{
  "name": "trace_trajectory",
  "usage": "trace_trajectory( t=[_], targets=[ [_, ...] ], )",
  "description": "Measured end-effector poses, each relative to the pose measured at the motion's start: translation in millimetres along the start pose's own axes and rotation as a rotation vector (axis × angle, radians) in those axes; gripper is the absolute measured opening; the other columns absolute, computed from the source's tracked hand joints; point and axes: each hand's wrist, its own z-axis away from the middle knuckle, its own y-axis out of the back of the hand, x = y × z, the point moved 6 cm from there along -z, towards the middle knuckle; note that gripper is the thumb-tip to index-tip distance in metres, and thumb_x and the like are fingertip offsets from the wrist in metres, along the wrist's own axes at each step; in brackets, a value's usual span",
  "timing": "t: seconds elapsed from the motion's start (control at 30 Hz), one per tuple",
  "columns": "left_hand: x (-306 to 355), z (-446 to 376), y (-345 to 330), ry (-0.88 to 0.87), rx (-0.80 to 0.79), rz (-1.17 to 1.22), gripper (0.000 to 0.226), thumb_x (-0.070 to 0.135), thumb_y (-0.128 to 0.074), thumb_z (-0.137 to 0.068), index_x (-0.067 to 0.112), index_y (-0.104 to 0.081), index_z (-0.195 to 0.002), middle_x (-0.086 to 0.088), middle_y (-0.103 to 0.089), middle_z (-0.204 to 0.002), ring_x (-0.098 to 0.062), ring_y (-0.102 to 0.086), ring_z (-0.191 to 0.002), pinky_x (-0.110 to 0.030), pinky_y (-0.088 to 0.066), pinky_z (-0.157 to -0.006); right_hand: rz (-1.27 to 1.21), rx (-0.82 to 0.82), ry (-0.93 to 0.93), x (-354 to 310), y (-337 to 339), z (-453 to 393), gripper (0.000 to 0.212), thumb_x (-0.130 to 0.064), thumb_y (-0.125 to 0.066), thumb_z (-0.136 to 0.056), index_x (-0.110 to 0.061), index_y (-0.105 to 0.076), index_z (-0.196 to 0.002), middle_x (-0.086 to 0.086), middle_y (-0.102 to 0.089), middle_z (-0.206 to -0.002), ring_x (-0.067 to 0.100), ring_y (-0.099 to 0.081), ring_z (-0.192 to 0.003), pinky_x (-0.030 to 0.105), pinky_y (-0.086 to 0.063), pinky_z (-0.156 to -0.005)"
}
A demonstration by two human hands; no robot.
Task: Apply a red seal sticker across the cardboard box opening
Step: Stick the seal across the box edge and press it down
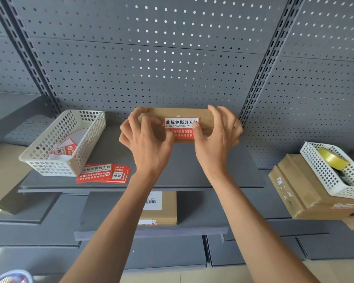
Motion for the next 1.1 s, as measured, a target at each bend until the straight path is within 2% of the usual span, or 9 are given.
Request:
trace_trajectory(
  t=[0.2, 0.37, 0.53, 0.7, 0.8, 0.93, 1.1],
  targets=[
    [3, -2, -6, 0.038, 0.030, 0.014, 0.022, 0.037, -0.065, -0.080, 0.023, -0.053, -0.094, 0.003, -0.045, -0.138, -0.028, -0.031, -0.135, -0.051, -0.026, -0.107, 0.003, 0.022, -0.003, 1, -5, 1, 0.045, -0.042, -0.067, -0.086, -0.030, -0.063, -0.129, -0.007, -0.047, -0.143, 0.031, -0.034, -0.133, 0.047, -0.039, -0.095],
    [7, -4, -11, 0.100, 0.070, -0.005, 0.041, 0.061, -0.069, -0.079, 0.024, -0.053, -0.089, 0.003, -0.045, -0.133, -0.027, -0.032, -0.137, -0.050, -0.026, -0.108, 0.023, 0.071, -0.070, -6, -11, 1, 0.053, -0.062, -0.068, -0.080, -0.032, -0.063, -0.123, -0.008, -0.047, -0.141, 0.029, -0.033, -0.135, 0.047, -0.039, -0.096],
    [8, -6, -13, 0.106, 0.102, -0.014, 0.052, 0.071, -0.071, -0.075, 0.027, -0.047, -0.086, 0.003, -0.046, -0.133, -0.029, -0.034, -0.135, -0.051, -0.026, -0.106, 0.065, 0.109, -0.097, -10, -15, 3, 0.059, -0.066, -0.067, -0.077, -0.031, -0.061, -0.123, -0.007, -0.047, -0.142, 0.030, -0.033, -0.138, 0.052, -0.039, -0.097],
    [8, -7, -13, 0.106, 0.116, -0.021, 0.052, 0.069, -0.073, -0.074, 0.027, -0.045, -0.087, 0.002, -0.047, -0.132, -0.031, -0.035, -0.134, -0.052, -0.027, -0.105, 0.065, 0.131, -0.104, -11, -16, 3, 0.060, -0.065, -0.069, -0.075, -0.029, -0.061, -0.122, -0.006, -0.047, -0.141, 0.031, -0.033, -0.138, 0.049, -0.037, -0.098],
    [6, -7, -15, 0.115, 0.115, -0.028, 0.049, 0.066, -0.074, -0.076, 0.024, -0.050, -0.088, 0.002, -0.046, -0.132, -0.030, -0.034, -0.135, -0.052, -0.027, -0.106, 0.070, 0.139, -0.098, -11, -17, 3, 0.061, -0.065, -0.070, -0.075, -0.028, -0.061, -0.122, -0.005, -0.048, -0.140, 0.031, -0.034, -0.138, 0.049, -0.037, -0.098],
    [3, -7, -18, 0.109, 0.110, -0.019, 0.040, 0.057, -0.071, -0.084, 0.021, -0.055, -0.092, 0.000, -0.045, -0.133, -0.029, -0.031, -0.136, -0.054, -0.025, -0.107, 0.057, 0.133, -0.097, -9, -19, 3, 0.058, -0.065, -0.069, -0.078, -0.030, -0.061, -0.123, -0.007, -0.047, -0.141, 0.030, -0.033, -0.138, 0.051, -0.037, -0.099],
    [2, -6, -19, 0.112, 0.114, 0.018, 0.032, 0.047, -0.070, -0.088, 0.018, -0.057, -0.094, -0.002, -0.046, -0.134, -0.030, -0.030, -0.137, -0.050, -0.020, -0.109, 0.029, 0.141, -0.091, -7, -17, 3, 0.051, -0.060, -0.069, -0.081, -0.030, -0.063, -0.121, -0.006, -0.049, -0.140, 0.030, -0.034, -0.136, 0.050, -0.037, -0.097]
  ],
)
